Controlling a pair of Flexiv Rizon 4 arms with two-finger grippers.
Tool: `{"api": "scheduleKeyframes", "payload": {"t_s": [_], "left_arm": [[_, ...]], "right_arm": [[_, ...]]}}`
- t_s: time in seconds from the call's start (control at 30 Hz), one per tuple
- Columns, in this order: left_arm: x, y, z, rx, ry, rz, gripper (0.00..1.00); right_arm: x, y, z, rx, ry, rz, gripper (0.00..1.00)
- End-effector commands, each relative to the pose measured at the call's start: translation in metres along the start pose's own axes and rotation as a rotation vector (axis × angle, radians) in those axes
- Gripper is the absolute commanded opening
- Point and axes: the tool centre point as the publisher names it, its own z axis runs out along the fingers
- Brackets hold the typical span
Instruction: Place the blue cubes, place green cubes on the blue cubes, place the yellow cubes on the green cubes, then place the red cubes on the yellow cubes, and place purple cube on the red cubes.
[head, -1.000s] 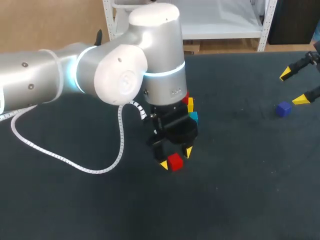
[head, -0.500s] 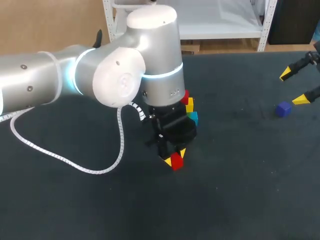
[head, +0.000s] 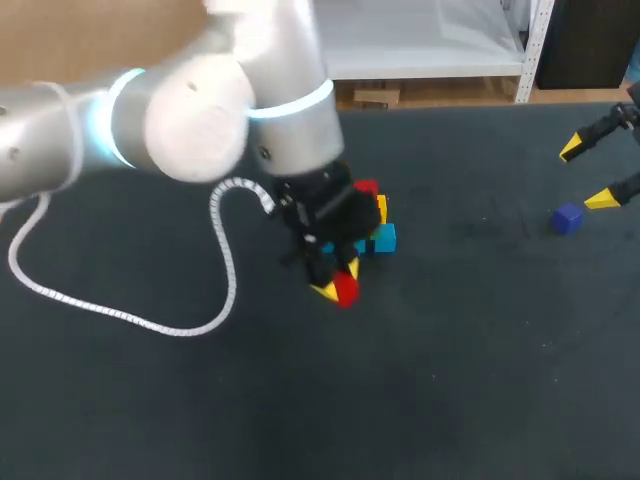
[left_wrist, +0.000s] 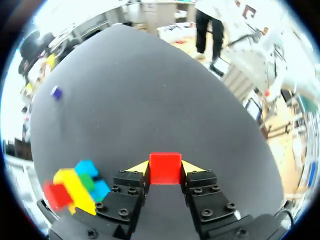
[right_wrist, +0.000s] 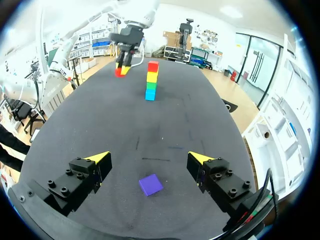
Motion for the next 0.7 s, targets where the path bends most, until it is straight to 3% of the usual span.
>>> {"api": "scheduleKeyframes", "payload": {"t_s": [0.03,0.3,0.47,0.7], "left_arm": [[0.008,-0.021,-0.032,-0.15,-0.044,-0.278,0.0],[0.018,-0.033,-0.079,-0.275,-0.031,-0.539,0.0],[0.023,-0.03,-0.106,-0.348,-0.048,-0.574,0.0],[0.027,-0.015,-0.124,-0.352,0.006,-0.566,0.0]], "right_arm": [[0.0,0.0,0.0,0.0,-0.001,-0.001,1.0],[0.0,0.0,0.0,0.0,-0.001,-0.001,1.0],[0.0,0.0,0.0,0.0,-0.001,-0.001,1.0],[0.0,0.0,0.0,0.0,-0.001,-0.001,1.0]]}}
